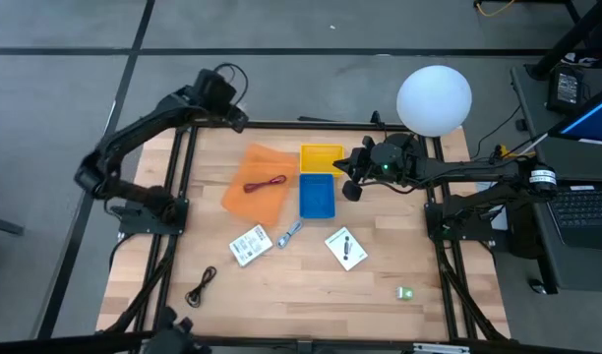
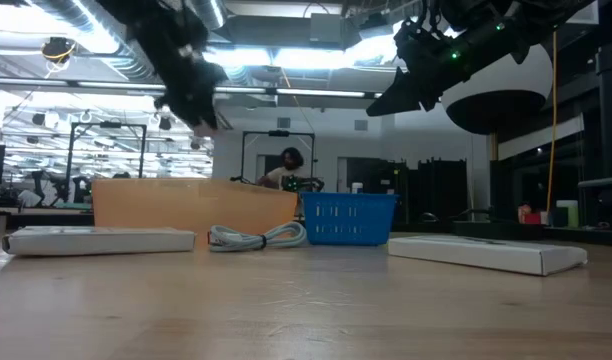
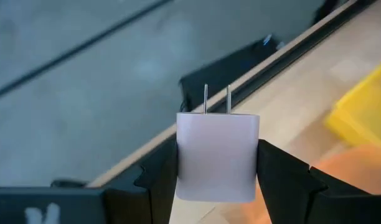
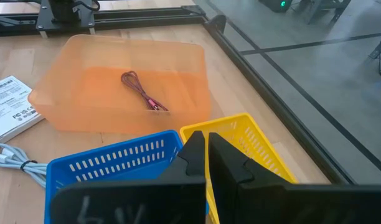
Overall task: Pick and place items into bin
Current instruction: Put the pink charger adapter into the yellow bin
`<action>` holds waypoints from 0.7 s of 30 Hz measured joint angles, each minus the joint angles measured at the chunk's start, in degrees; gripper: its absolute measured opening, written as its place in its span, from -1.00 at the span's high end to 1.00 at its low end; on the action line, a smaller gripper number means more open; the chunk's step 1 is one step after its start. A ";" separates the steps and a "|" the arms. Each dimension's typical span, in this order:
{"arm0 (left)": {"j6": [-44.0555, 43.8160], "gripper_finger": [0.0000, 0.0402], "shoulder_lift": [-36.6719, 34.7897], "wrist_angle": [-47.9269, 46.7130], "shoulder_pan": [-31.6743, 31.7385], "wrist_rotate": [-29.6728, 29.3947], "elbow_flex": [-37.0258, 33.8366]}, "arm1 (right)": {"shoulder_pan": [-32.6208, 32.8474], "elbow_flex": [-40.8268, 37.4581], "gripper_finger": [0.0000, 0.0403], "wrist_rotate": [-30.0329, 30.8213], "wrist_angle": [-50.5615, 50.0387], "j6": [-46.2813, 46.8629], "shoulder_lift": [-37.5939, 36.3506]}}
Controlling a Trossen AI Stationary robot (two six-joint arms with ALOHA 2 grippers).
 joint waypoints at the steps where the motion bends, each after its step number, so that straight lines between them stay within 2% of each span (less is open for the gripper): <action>1: 0.22 0.10 -1.60 0.01 -0.12 0.82 0.02 | 0.00 0.00 0.98 0.01 0.00 0.00 0.00; 6: 0.24 0.10 -8.44 0.81 -2.26 1.63 -1.92 | 0.01 0.00 0.98 -0.01 -0.01 -0.36 0.00; 13: 0.11 0.10 -18.16 9.12 -9.28 5.00 -13.94 | 0.00 0.00 0.98 -0.01 -0.22 -1.22 0.00; 21: 3.77 0.09 -27.71 18.76 -15.23 16.37 -25.18 | 0.02 0.00 0.98 -0.01 -0.50 -1.22 0.00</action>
